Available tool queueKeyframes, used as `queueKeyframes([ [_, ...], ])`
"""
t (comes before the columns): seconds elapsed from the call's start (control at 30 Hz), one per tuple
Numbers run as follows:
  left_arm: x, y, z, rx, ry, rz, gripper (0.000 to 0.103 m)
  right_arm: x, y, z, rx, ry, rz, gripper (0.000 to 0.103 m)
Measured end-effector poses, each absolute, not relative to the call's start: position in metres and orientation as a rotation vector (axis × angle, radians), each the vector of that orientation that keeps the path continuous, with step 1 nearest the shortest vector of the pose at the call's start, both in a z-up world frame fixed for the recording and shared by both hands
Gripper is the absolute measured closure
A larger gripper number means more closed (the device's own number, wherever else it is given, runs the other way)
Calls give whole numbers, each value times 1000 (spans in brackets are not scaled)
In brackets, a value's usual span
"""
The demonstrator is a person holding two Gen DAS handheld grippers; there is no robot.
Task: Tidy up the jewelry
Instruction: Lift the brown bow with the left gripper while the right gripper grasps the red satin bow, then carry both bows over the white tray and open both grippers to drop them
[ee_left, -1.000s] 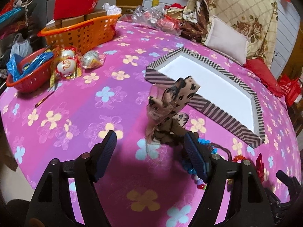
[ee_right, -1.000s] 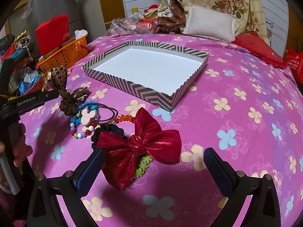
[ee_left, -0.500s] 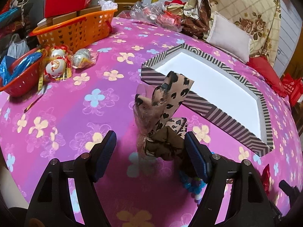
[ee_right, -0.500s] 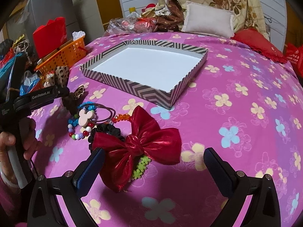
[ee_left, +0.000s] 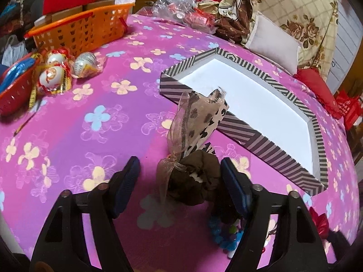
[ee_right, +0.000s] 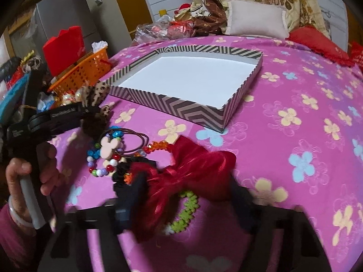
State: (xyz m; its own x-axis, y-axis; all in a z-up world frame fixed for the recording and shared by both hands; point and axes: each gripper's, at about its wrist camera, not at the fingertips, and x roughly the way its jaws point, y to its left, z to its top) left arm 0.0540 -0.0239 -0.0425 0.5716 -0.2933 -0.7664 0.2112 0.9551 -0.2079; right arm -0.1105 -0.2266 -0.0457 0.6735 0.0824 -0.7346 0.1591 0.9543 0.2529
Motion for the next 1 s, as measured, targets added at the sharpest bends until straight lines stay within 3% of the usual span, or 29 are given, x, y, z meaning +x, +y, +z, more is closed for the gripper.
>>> queueKeyframes([
  [0.1,59,-23,-47,-111,956,-300,61,-110,-224,-45,308,836,-9,76],
  [0.2,61,-22,-49,-121,964,-293,70,-112,-223,-43,314,825,7,85],
  [0.33,60,-17,-47,-131,973,-298,78,-121,-230,-28,348,773,19,88],
  [1.0,17,2,12,-158,922,-430,81,-136,-224,12,317,685,33,88],
])
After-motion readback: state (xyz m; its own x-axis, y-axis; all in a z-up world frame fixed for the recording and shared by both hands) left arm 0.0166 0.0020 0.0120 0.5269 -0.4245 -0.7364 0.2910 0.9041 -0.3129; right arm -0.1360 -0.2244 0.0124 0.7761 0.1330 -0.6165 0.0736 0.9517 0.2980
